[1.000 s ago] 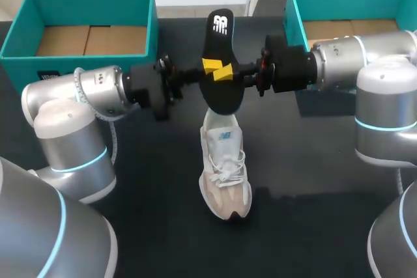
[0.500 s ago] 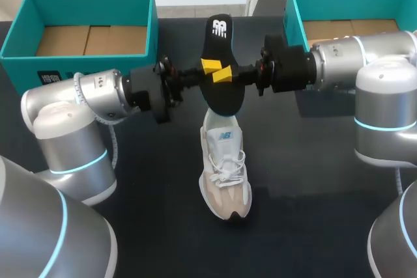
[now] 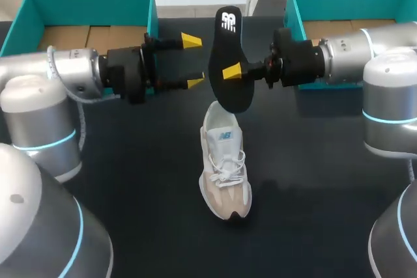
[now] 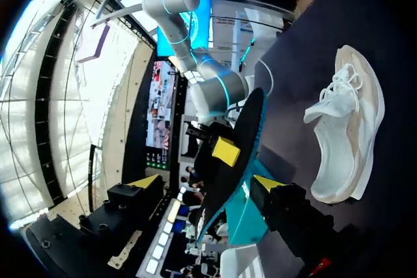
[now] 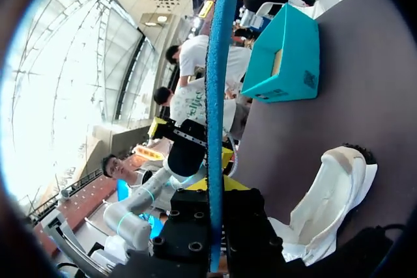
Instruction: Take the shoe out of the shoebox, open the shoe tongue, remove and reinsert the insole, then place the shoe into the shoebox
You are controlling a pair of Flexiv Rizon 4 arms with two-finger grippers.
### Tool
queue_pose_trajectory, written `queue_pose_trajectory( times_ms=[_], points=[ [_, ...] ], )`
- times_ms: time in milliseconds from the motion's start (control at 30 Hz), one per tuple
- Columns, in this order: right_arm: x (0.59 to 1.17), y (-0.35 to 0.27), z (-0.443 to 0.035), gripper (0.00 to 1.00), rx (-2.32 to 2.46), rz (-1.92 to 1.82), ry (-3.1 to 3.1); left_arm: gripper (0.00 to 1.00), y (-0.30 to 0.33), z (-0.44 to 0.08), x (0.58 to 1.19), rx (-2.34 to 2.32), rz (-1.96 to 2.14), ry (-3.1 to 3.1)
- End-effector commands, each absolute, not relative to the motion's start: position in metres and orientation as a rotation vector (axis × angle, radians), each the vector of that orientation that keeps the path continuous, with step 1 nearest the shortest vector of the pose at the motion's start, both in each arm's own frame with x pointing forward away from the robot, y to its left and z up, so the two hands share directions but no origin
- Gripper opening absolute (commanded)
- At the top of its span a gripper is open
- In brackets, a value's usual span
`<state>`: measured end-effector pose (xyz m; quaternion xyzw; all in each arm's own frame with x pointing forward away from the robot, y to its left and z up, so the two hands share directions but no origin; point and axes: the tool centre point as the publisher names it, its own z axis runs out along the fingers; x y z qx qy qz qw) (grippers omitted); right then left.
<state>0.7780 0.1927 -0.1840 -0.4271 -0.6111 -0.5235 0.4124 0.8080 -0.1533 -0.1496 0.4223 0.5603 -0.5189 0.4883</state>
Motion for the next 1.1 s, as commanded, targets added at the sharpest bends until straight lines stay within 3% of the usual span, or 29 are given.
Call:
queue_pose_trajectory(
  times_ms=[33, 733, 1100],
  points=[
    [0.776, 0.184, -0.183, 0.00, -1.042, -1.388, -1.638, 1.00, -0.118, -0.146, 0.805, 1.030, -1.380, 1.675],
    [0.784, 0.184, -0.180, 0.00, -0.855, -1.513, -1.879, 1.00, -0.099, -0.160, 0.798, 0.996, -1.492, 1.836],
    [0.806, 0.196, -0.209, 0.00, -0.591, -1.653, -2.097, 1.00, -0.096, -0.230, 0.800, 0.807, -1.516, 2.170]
  ],
)
